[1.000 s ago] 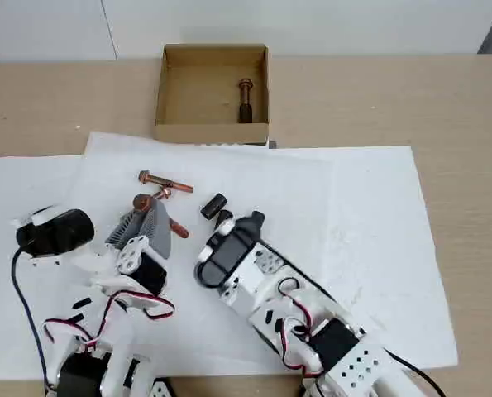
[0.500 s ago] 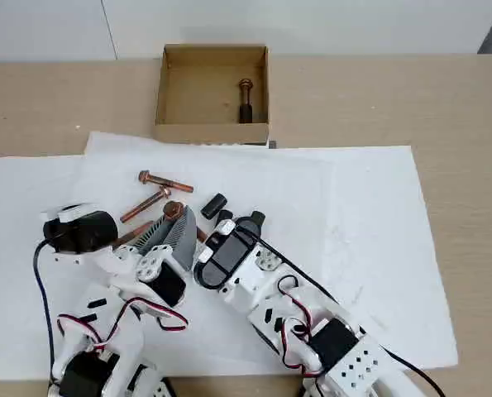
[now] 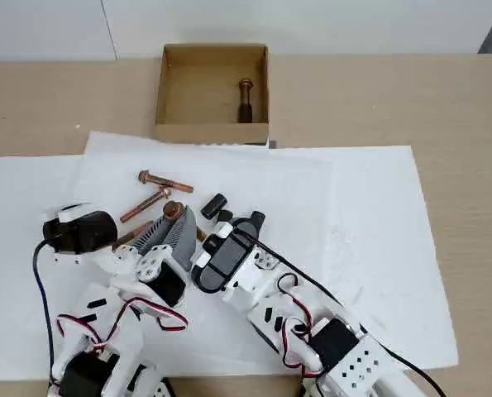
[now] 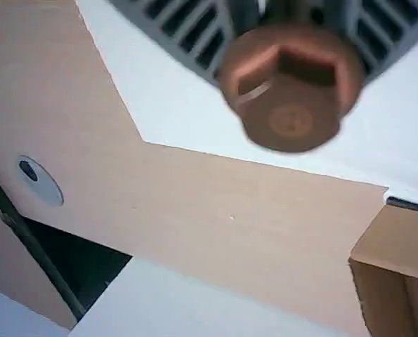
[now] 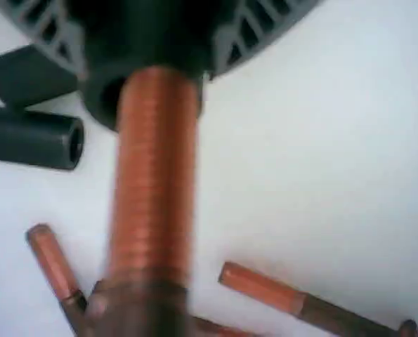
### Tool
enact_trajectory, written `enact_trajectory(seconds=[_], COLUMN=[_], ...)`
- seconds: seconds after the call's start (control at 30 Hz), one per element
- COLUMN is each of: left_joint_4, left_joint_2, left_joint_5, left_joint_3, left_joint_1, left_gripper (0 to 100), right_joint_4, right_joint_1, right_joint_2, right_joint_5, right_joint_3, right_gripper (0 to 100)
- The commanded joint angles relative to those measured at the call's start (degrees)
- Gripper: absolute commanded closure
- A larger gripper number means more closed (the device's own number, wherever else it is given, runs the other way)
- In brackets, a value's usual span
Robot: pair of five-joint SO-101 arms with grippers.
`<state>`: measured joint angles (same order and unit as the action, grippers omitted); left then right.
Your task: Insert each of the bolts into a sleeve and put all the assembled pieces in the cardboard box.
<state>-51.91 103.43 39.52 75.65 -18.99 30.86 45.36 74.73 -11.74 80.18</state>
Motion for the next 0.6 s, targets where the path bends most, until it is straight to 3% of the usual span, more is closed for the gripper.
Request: enact_trajectory(seconds=[0.0,0.37,0.57], left_joint_4=[2.1,2.4,5.7], left_joint_2=[0.5,0.6,0.6], left_joint_5=[0.0,-0.1,0.0], left_joint_3=[0.3,1.6,1.6], left_joint_1=[0.2,0.4,4.5], left_gripper=[99,99,99], right_joint_4=[-1.3,-1.3,-1.3], right_joint_1=[0.5,0.5,0.5], right_joint_2=[0.7,0.7,0.7], right_joint_5=[-0.4,-0.5,-0.5], right_joint_3=[-3.9,-5.6,-5.5], right_gripper=[99.5,99.5,99.5])
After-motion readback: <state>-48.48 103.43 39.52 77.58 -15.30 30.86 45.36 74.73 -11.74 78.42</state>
